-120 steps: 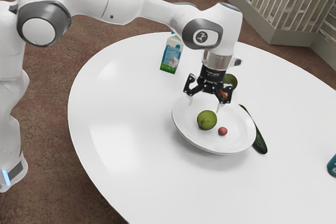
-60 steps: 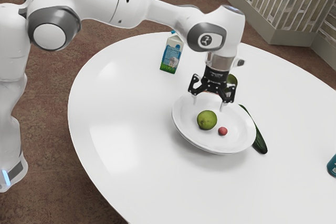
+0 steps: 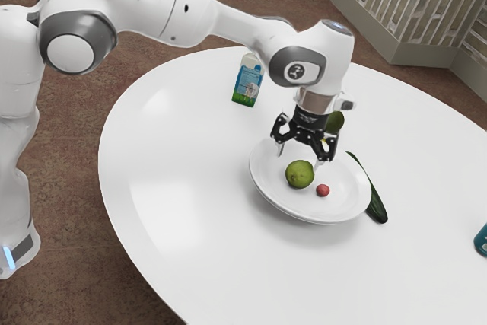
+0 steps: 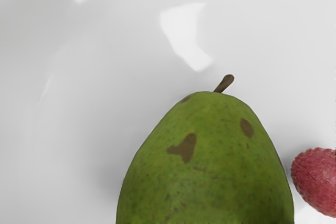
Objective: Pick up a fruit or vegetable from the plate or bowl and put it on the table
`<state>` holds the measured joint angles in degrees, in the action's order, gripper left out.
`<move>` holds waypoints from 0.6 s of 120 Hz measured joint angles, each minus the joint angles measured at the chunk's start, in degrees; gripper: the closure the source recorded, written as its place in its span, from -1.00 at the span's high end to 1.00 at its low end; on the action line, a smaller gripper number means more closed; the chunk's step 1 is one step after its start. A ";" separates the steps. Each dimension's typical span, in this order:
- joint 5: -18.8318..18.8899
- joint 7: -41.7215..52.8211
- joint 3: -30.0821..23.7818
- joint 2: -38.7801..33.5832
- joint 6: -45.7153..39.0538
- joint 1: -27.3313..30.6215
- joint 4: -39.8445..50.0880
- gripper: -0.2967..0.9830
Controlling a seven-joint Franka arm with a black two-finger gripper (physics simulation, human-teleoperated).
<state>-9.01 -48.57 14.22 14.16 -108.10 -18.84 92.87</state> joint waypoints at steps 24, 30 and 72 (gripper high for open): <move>-0.26 2.09 -0.58 0.93 -1.70 0.47 0.14 0.54; -0.33 2.50 -0.59 1.31 -1.98 0.52 0.14 0.54; -1.68 4.31 -0.69 3.46 -3.55 0.72 0.68 0.54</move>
<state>-10.69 -44.25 13.53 17.63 -111.65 -18.11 93.55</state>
